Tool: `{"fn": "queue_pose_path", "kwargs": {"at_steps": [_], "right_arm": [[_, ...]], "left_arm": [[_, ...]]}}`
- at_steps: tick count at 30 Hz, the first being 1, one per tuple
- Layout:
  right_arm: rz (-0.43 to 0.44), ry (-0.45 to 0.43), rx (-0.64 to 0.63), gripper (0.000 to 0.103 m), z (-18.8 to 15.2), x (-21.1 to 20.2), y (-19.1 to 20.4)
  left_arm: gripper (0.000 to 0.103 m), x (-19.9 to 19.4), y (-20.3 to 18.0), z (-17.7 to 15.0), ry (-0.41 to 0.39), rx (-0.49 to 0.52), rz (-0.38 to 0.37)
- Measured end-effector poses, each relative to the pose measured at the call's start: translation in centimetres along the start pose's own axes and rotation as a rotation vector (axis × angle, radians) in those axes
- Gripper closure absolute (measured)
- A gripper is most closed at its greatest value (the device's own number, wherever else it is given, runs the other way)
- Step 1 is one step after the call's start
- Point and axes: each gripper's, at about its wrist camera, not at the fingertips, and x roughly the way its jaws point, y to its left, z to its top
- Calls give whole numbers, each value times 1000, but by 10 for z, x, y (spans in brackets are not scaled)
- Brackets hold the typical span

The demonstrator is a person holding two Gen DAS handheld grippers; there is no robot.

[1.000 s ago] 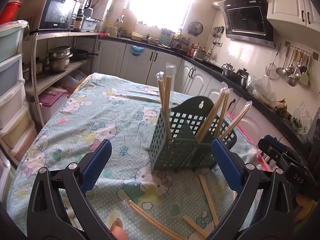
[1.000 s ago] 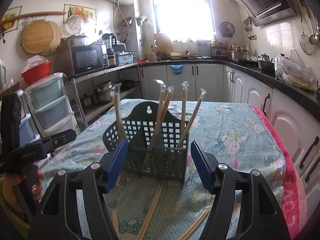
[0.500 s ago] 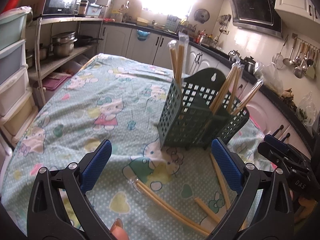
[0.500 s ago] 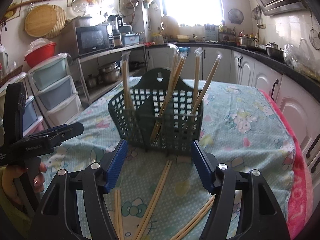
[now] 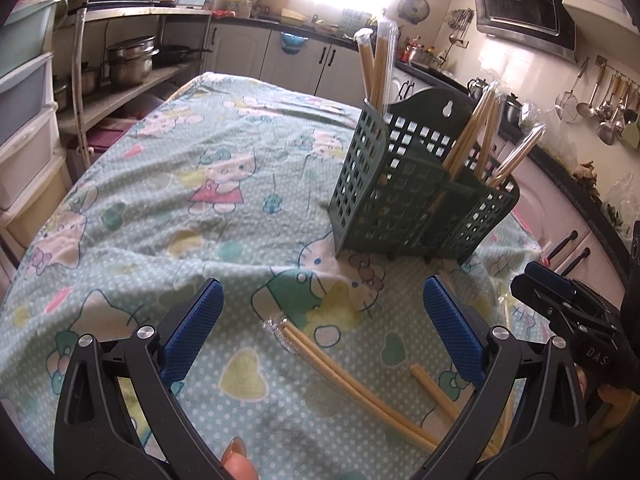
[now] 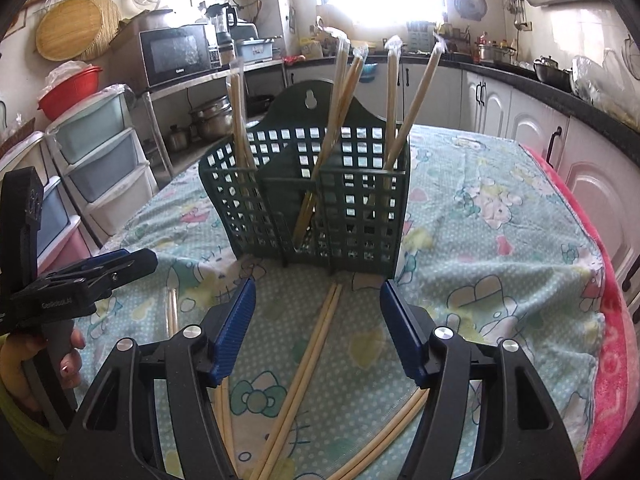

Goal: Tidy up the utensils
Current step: 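Lower the left gripper onto a loose wooden chopstick and close on it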

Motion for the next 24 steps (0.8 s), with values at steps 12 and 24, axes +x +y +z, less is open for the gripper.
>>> {"fn": "queue_pose_path", "kwargs": {"at_steps": [12,24], "right_arm": [[-8,111,3,46,-2,47,-2],[-30,158,-1,53,6,84,2]], "left_arm": [[11,17,7,-11,73,-24,2],[36,41,3,-24,157,-31,-23]]}}
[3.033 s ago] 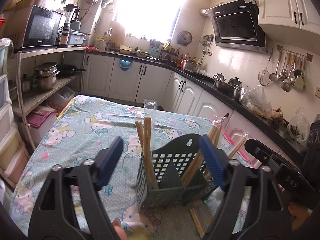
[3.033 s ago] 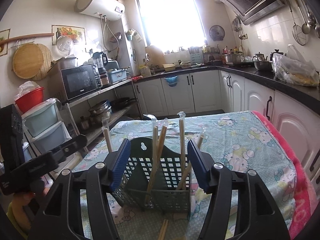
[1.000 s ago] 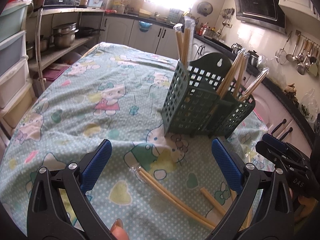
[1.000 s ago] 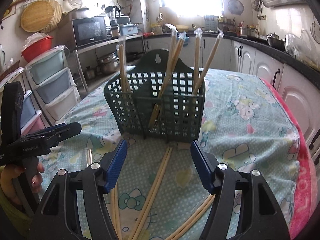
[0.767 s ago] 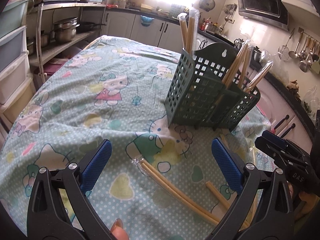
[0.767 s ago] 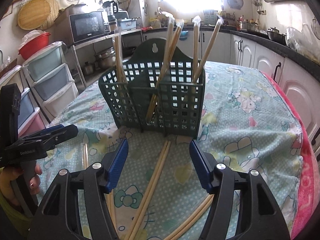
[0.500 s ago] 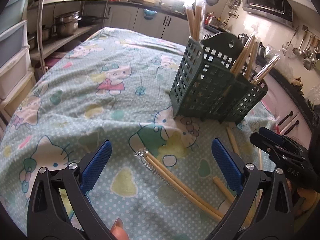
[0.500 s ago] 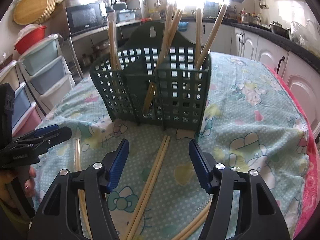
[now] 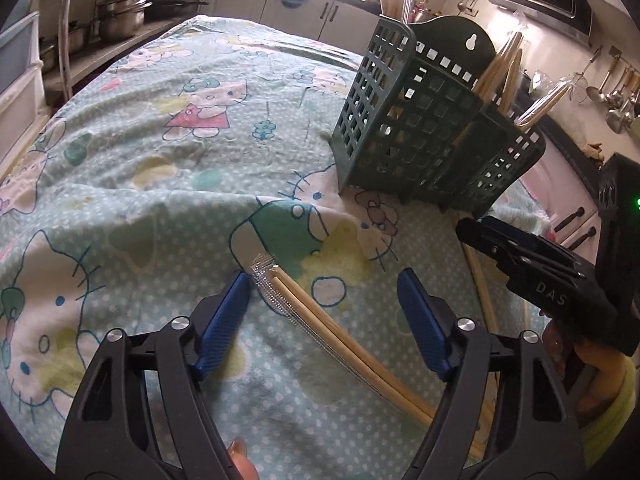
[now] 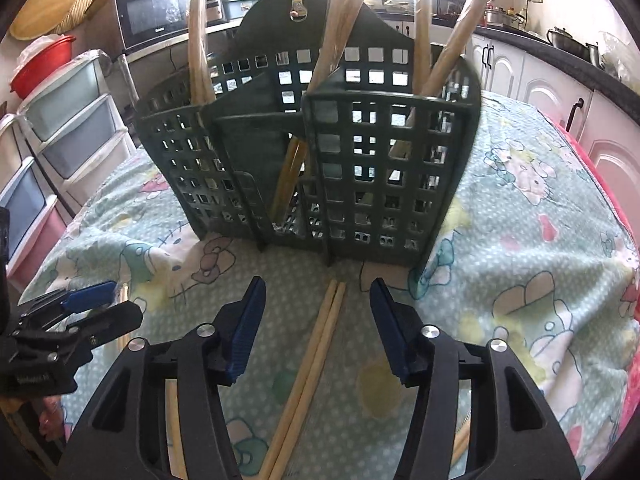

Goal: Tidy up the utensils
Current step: 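Lower the left gripper onto a loose wooden chopstick and close on it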

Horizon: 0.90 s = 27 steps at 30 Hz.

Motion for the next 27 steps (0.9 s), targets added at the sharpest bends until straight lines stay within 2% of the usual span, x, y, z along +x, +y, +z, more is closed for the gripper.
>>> {"fn": "queue_pose_path", "kwargs": {"at_steps": [2,5,12,15,19,22,26,27], "right_arm": [[-9,12,-3,56,2,7,2],[-15,51,7,63,2,19,3],[-30,53,39,81,2,21,-3],[-30,46,39,87,1,20,-4],[-22,35,53,88,1,20,-6],[-7,24,72,89,0,13,-13],[7,0,81,90,0,3,-17],[12,-4,85,93,0,1,-18]], "left_arm": [[38,1,1,1,2,-3,2],[45,2,5,2,1,-18,13],[53,5,6,4,-1,-19,44],[64,6,5,5,-5,-13,78],[78,5,10,5,-9,-24,93],[89,3,18,5,-18,-60,69],[96,0,27,6,-26,-106,29],[96,-1,27,7,-31,-109,24]]}}
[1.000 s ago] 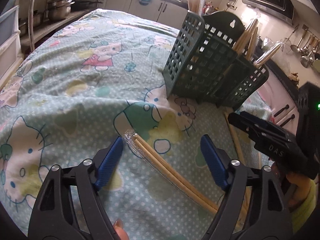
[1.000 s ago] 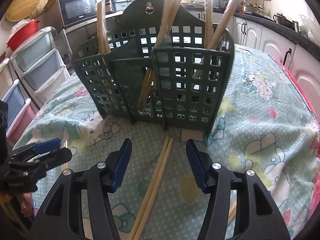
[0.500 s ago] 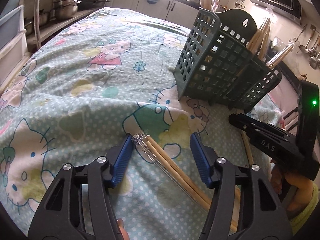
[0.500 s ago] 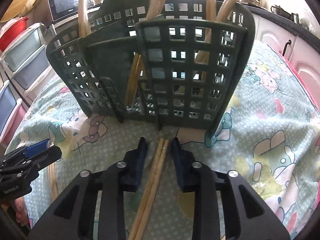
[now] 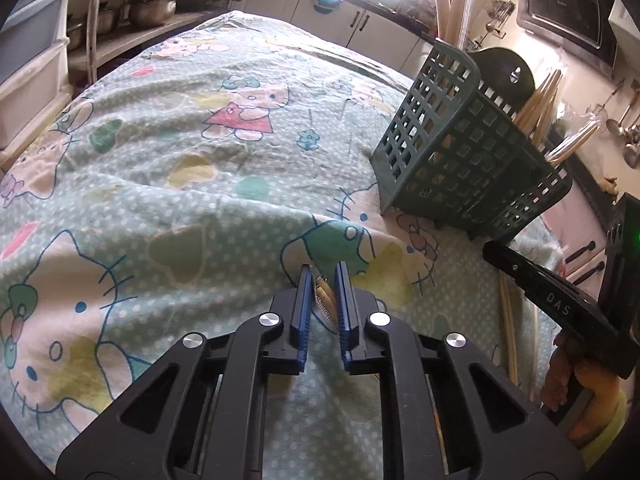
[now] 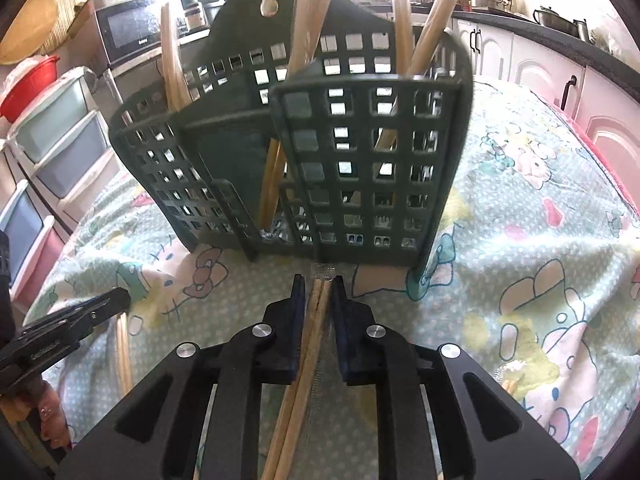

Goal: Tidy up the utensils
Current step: 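Lower the left gripper onto a loose wooden chopstick and close on it, then lift the chopstick with the left gripper and carry it over the caddy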

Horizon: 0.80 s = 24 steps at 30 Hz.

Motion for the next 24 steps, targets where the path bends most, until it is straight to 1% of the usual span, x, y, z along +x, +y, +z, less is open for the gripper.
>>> {"fn": "queue_pose_path", "kwargs": {"at_steps": [1,9,15,21,22,24], "right_arm": [[10,-4,5,95,0,-3,-2],[49,-79,-13,96,5,-43,-3],[76,-133,-26,96,6,-74,-1],[92,-180,-38,97,10,-98,0],[91,-186,-39,97,14,-96,9],[93,-202,-41,97,16,-102,11]], "left_arm": [[97,-2,0,0,-5,-3,-6],[98,-24,-7,8,-65,13,-49],[99,-47,-18,19,-124,32,-79],[100,-70,-36,29,-180,74,-115],[100,-73,-40,32,-190,83,-123],[100,-80,-49,36,-206,101,-137]]}}
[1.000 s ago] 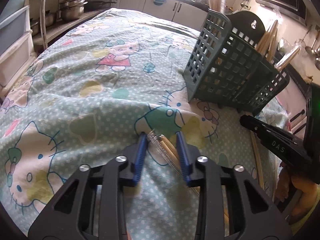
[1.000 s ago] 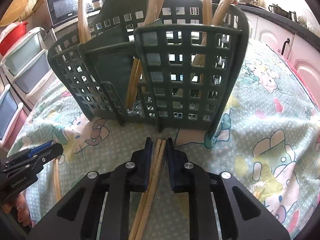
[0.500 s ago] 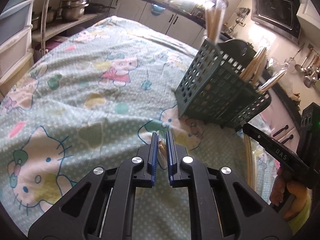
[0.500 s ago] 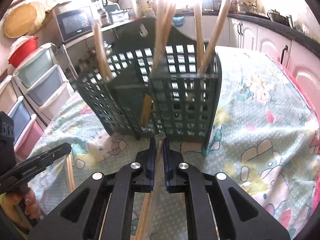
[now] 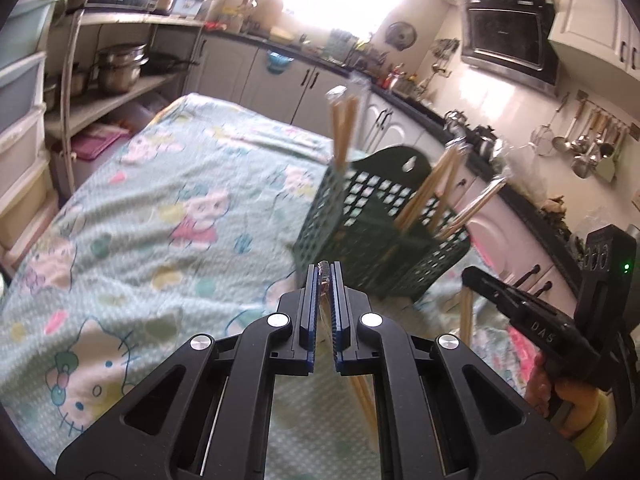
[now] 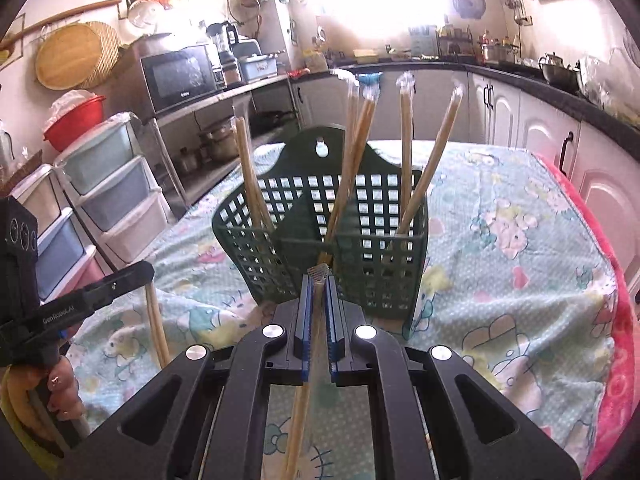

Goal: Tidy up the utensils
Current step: 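Lift the chopstick with the left gripper and carry it over the caddy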

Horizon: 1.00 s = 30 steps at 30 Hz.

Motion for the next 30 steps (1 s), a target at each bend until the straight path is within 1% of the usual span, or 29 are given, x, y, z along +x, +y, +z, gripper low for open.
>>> {"fn": "queue_pose_path", "kwargs": {"at_steps": [9,18,21,30], "right_arm": [[2,-76,-5,97,16,-23,6],[29,-198,3,98,31,-51,5],[28,-243,-1,98,41,-61,4],[14,-339,-7,98,71,-84,5]], "left_arm": [[101,-14,-36,27,-67,91,-54],[101,-25,-64,57,-132,159,-97],[101,-30,-74,66,-155,181,-108],[102,-42,-98,95,-222,244,-132]]}}
